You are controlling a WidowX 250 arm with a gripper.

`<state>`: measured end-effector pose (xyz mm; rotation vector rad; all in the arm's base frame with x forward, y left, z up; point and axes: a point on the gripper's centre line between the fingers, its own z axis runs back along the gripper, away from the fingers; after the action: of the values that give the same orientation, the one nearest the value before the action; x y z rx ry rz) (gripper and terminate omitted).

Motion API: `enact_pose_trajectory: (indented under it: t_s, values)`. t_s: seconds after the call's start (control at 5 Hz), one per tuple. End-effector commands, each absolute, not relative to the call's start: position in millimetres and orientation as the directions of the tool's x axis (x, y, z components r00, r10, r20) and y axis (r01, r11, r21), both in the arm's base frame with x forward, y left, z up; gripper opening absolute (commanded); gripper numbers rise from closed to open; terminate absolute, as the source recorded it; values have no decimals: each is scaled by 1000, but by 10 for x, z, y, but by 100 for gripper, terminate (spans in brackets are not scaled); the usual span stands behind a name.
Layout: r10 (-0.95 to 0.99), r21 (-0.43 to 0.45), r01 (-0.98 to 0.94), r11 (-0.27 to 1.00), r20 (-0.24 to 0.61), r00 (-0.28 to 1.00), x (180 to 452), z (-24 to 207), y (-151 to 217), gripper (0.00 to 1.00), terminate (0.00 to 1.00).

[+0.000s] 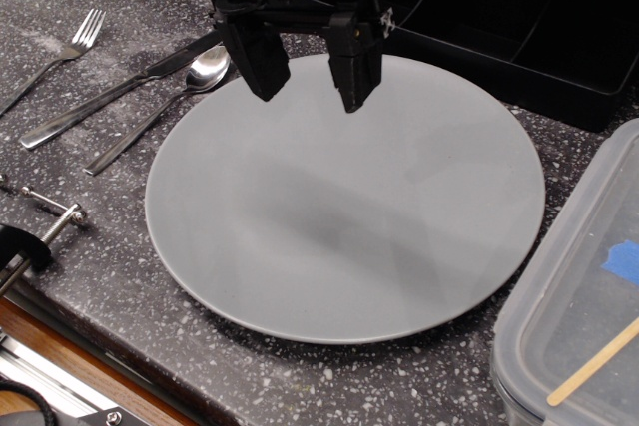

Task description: Put spoon on plate

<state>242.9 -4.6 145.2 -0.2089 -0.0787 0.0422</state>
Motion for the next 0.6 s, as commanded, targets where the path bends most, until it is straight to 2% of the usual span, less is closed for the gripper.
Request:
enact_pose_trajectory:
  t_s: [0.0, 0.4]
  values:
    - [50, -209, -34, 977, 74, 996, 2429, 1452, -46, 100, 0]
    - [-34, -199, 43, 979, 46, 998, 2814, 1801, 810, 100, 0]
